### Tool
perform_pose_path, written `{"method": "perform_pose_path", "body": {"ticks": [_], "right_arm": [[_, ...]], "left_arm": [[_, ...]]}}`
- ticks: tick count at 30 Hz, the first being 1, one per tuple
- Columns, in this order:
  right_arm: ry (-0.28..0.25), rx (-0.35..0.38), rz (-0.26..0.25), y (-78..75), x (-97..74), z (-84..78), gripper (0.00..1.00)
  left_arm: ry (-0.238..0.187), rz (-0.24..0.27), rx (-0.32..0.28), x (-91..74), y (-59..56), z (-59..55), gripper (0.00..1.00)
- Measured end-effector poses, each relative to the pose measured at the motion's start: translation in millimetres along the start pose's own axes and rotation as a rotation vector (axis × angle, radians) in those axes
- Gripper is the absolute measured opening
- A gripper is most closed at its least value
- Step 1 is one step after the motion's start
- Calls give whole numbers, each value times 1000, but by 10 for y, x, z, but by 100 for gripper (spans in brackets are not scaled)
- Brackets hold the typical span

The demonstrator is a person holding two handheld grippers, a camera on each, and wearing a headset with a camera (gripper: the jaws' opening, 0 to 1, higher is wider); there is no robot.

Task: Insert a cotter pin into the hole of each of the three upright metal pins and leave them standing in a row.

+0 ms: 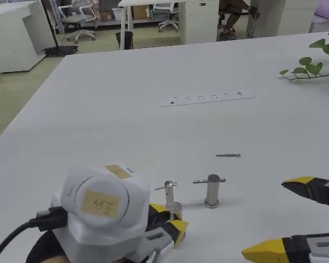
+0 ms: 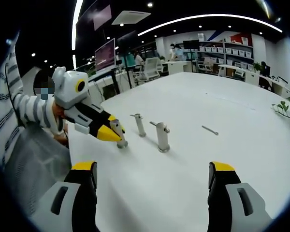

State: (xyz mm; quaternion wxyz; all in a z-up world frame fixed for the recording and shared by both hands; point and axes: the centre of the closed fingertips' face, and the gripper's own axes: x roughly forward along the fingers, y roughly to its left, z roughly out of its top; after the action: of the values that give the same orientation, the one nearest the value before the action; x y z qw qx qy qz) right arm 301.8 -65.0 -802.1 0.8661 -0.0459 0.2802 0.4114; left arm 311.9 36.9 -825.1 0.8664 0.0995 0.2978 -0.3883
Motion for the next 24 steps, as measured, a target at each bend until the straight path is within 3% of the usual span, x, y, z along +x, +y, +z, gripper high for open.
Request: {"method": "perform_pose_path", "body": {"ticks": [11,20,24], "right_arm": [[2,13,13,16,1,-14,97],[-18,24,12,-7,-18,5,97],[-4,12,16,3,-12,-19,98]], "left_arm": [[13,-14,12,79,-70,-67,11],[4,-28,87,126,-134,-91,11],[-4,-27,68,142,-128,-74,11]]}}
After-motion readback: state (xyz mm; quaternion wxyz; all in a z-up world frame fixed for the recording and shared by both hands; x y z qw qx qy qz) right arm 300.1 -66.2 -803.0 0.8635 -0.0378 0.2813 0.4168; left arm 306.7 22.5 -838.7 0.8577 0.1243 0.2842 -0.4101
